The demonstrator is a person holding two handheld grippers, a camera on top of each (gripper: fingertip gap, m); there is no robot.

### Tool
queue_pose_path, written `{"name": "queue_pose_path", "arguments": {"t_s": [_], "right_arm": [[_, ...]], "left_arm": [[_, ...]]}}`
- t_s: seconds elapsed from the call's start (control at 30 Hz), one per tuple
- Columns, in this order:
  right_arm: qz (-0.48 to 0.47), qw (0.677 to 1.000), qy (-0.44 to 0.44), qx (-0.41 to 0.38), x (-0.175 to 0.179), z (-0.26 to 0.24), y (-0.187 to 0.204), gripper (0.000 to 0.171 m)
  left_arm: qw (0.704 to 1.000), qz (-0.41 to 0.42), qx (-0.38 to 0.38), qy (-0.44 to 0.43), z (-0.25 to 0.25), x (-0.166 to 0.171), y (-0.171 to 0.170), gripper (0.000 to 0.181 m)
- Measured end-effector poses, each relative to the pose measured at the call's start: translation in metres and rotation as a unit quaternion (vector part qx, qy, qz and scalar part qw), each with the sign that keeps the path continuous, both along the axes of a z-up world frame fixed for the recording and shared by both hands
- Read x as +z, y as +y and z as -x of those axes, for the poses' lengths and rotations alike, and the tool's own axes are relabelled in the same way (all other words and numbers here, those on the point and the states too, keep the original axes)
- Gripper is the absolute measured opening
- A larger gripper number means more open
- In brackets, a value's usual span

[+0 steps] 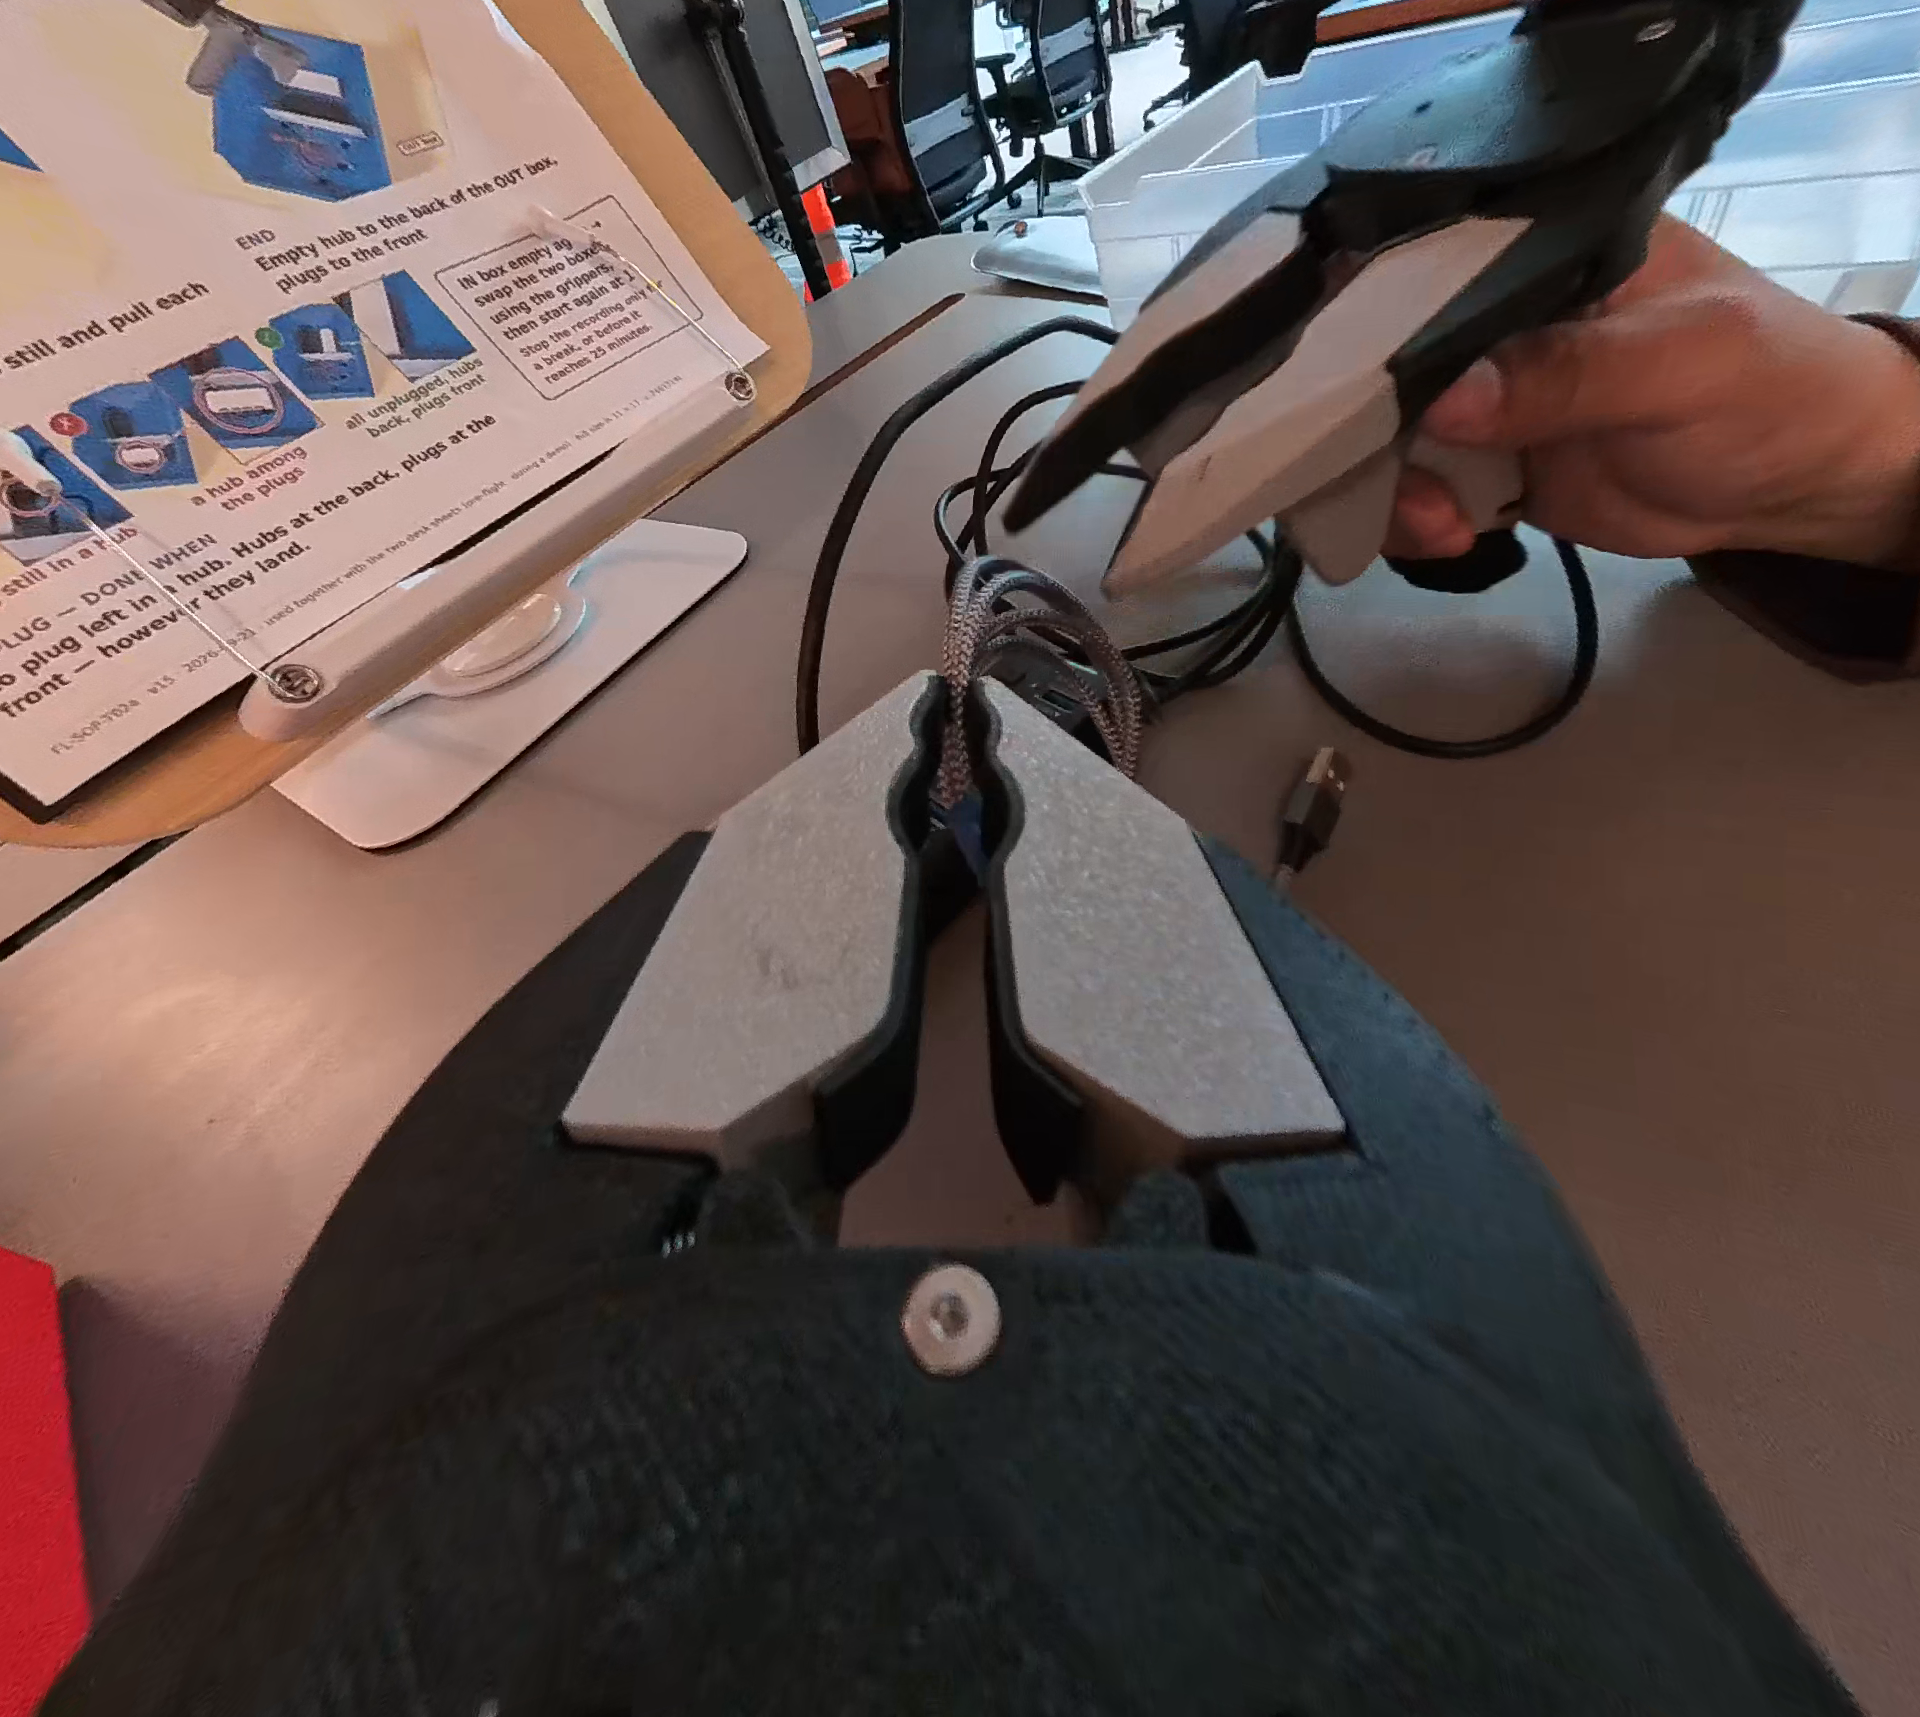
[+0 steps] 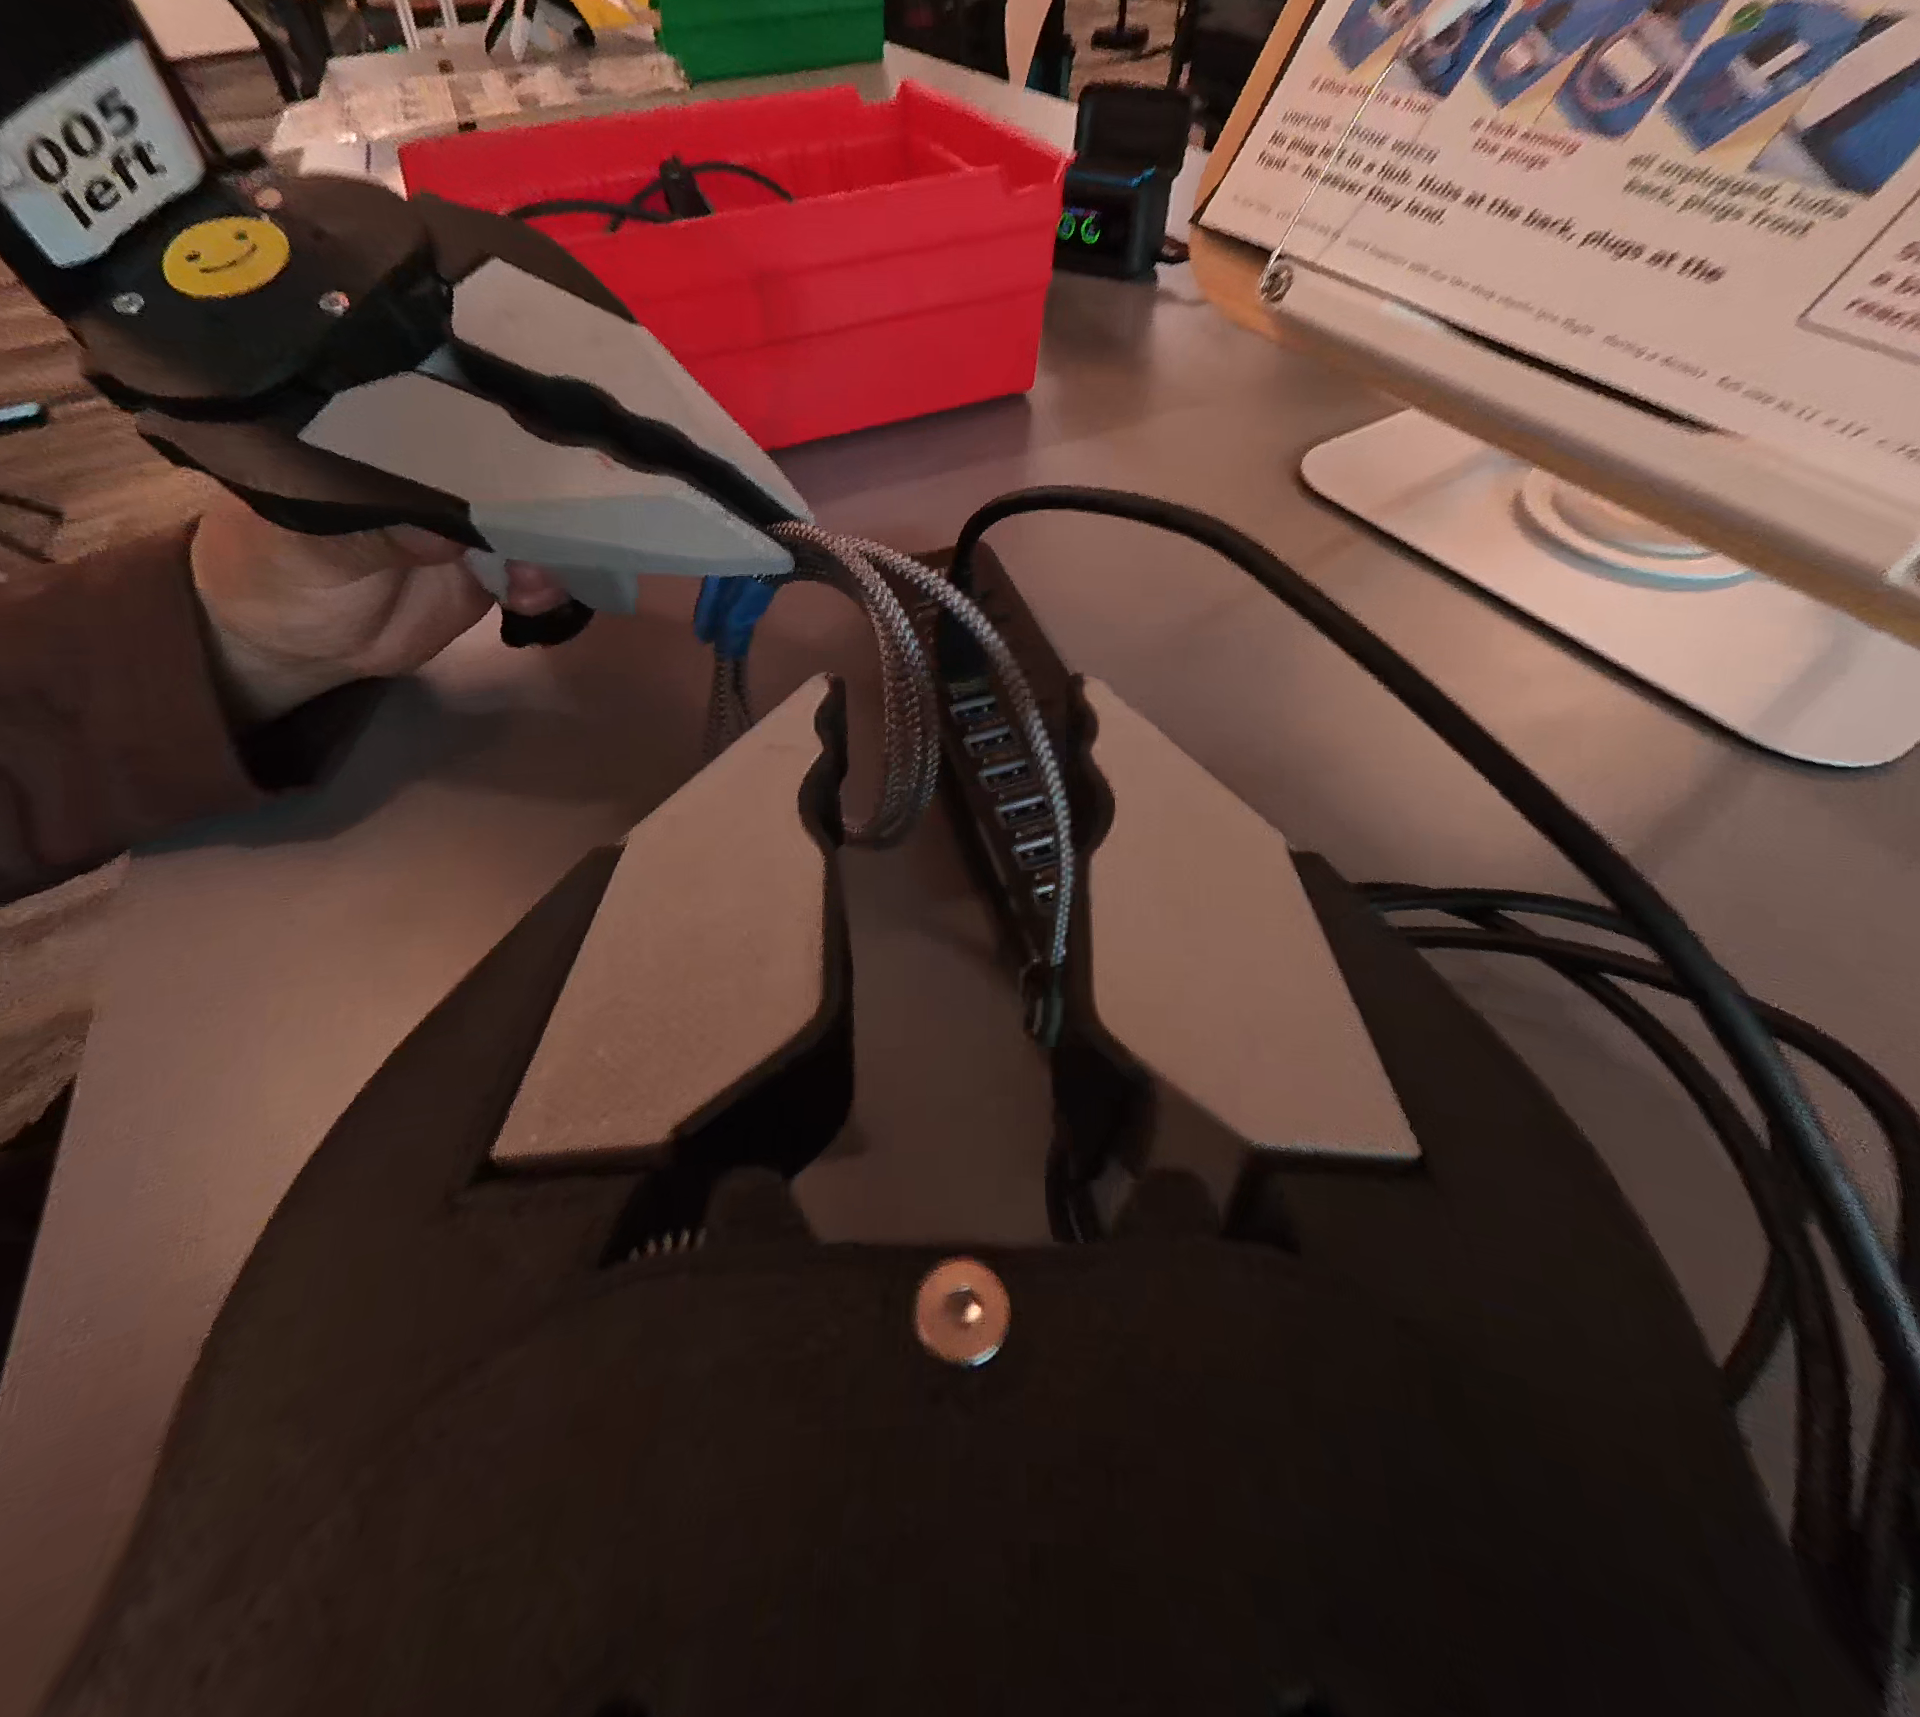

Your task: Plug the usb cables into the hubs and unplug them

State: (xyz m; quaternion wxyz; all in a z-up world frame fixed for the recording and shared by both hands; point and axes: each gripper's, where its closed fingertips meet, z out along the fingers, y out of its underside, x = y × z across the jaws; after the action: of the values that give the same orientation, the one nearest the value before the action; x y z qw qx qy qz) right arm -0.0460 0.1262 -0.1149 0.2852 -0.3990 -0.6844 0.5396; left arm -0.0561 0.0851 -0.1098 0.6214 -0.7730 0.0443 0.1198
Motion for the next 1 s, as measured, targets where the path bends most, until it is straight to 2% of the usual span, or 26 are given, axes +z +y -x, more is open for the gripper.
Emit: {"name": "queue_pose_path", "arguments": {"t_s": [0.03, 0.13, 0.2, 0.3, 0.37, 0.4, 0.57, 0.87, 1.0], "right_arm": [[0.01, 1.0, 0.008, -0.002, 0.004, 0.0, 0.002, 0.044], [0.043, 0.999, -0.005, 0.004, 0.004, 0.001, 0.003, 0.062], [0.045, 0.998, -0.035, 0.005, -0.007, 0.004, 0.002, 0.06], [0.013, 0.997, -0.074, 0.036, -0.023, -0.001, -0.009, 0.034], [-0.007, 0.995, -0.084, 0.051, -0.027, -0.004, -0.014, 0.008], [-0.014, 0.995, -0.082, 0.054, -0.027, -0.005, -0.016, 0.003], [-0.012, 0.999, -0.04, 0.015, -0.01, -0.002, -0.001, 0.002], [0.137, 0.989, 0.054, -0.014, 0.047, -0.013, 0.037, 0.001], [0.179, 0.981, 0.079, -0.006, 0.062, -0.019, 0.045, 0.002]], "left_arm": [[1.0, 0.002, 0.0, 0.002, 0.0, 0.0, 0.0, 0.002], [1.0, 0.005, -0.004, 0.014, -0.003, -0.002, 0.002, 0.002], [1.0, 0.005, -0.014, 0.016, -0.007, -0.002, 0.003, 0.002], [0.999, 0.0, -0.032, 0.013, -0.013, -0.001, 0.003, 0.002], [0.999, -0.005, -0.048, 0.0, -0.017, 0.0, 0.003, 0.001], [0.999, -0.004, -0.049, -0.007, -0.017, 0.0, 0.003, 0.002], [0.999, -0.002, -0.032, -0.008, -0.01, -0.002, 0.003, 0.004], [0.994, 0.024, -0.054, -0.088, -0.012, -0.018, 0.009, 0.042], [0.993, 0.059, -0.065, -0.084, -0.019, -0.031, 0.011, 0.04]]}}
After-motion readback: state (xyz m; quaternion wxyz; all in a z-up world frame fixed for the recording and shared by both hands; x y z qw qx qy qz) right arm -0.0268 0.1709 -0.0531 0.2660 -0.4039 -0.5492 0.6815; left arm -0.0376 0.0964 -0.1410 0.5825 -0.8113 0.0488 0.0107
